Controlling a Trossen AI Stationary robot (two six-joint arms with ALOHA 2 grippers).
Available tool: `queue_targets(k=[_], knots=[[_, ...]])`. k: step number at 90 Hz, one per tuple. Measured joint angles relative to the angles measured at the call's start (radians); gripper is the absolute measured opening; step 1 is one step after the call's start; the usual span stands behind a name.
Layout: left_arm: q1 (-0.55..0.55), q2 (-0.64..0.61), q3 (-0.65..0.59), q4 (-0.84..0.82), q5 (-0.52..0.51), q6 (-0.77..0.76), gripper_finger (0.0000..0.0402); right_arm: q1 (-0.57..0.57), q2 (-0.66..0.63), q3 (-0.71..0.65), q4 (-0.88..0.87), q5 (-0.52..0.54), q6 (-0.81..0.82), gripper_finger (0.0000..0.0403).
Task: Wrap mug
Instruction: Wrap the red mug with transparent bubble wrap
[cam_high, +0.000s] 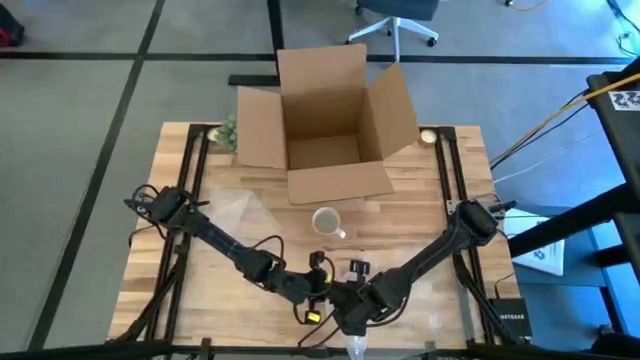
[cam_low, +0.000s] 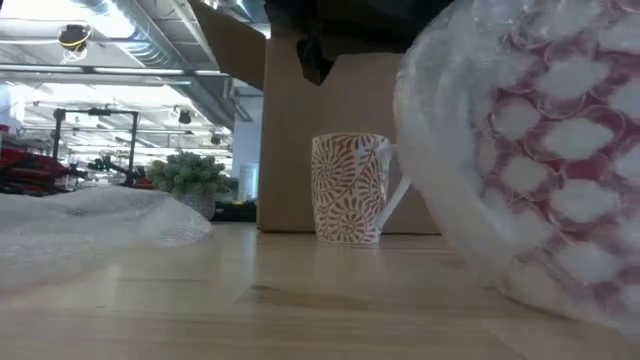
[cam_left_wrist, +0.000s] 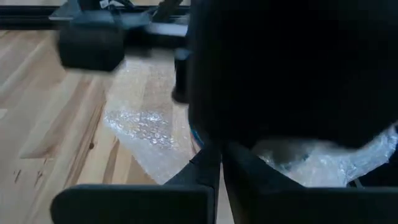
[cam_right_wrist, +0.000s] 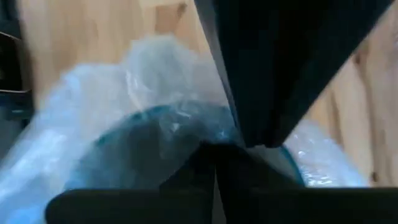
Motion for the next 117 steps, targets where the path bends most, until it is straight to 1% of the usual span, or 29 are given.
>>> queue_targets(k=[10, 20, 29, 40, 51, 57, 64, 70, 73, 78, 85, 95, 103, 117], knots=[[0.0, -0.001, 0.0, 0.0, -0.001, 0.0, 0.0001, 0.0, -0.003, -0.014, 0.012, -0.004, 0.01, 0.0], [0.0, -0.001, 0.0, -0.001, 0.0, 0.002, 0.0001, 0.0, 0.0, 0.022, -0.02, -0.015, 0.006, 0.0], [-0.001, -0.001, 0.0, 0.001, 0.001, 0.004, 0.0001, 0.0, -0.004, 0.092, -0.062, -0.013, -0.029, 0.0], [-0.001, -0.003, 0.001, 0.002, 0.0, 0.005, 0.0001, 0.002, -0.013, 0.196, -0.16, -0.006, -0.063, 0.0], [0.0, -0.003, 0.0, -0.007, 0.002, 0.005, 0.0001, 0.016, -0.013, 0.304, -0.315, 0.017, -0.063, 0.0], [0.0, -0.003, 0.0, -0.003, 0.001, 0.005, 0.0001, 0.032, -0.014, 0.359, -0.423, 0.027, -0.035, 0.0], [0.0, -0.003, 0.0, -0.004, 0.001, 0.004, 0.0001, 0.066, -0.017, 0.407, -0.588, 0.039, 0.051, 0.0], [0.0, -0.003, 0.0, -0.005, 0.002, 0.004, 0.0001, 0.102, -0.031, 0.418, -0.715, 0.052, 0.146, 0.0], [0.0, -0.003, 0.0, -0.004, 0.001, 0.004, 0.0001, 0.121, -0.043, 0.406, -0.721, 0.058, 0.192, 0.0], [-0.002, -0.003, 0.0, -0.004, 0.001, 0.004, 0.0001, 0.146, -0.081, 0.351, -0.674, 0.045, 0.247, 0.0001], [-0.004, -0.002, 0.0, -0.005, 0.001, 0.005, 0.0001, 0.17, -0.111, 0.285, -0.654, 0.032, 0.392, 0.0005], [-0.004, -0.002, 0.0, -0.004, 0.001, 0.005, 0.0001, 0.209, -0.151, 0.179, -0.688, 0.035, 0.592, 0.0027], [-0.005, -0.002, 0.0, -0.003, 0.001, 0.005, 0.0001, 0.243, -0.193, 0.08, -0.676, 0.01, 0.734, 0.0064], [-0.005, -0.002, 0.0, -0.003, 0.01, 0.004, 0.0001, 0.297, -0.28, -0.133, -0.579, -0.031, 0.952, 0.0153]])
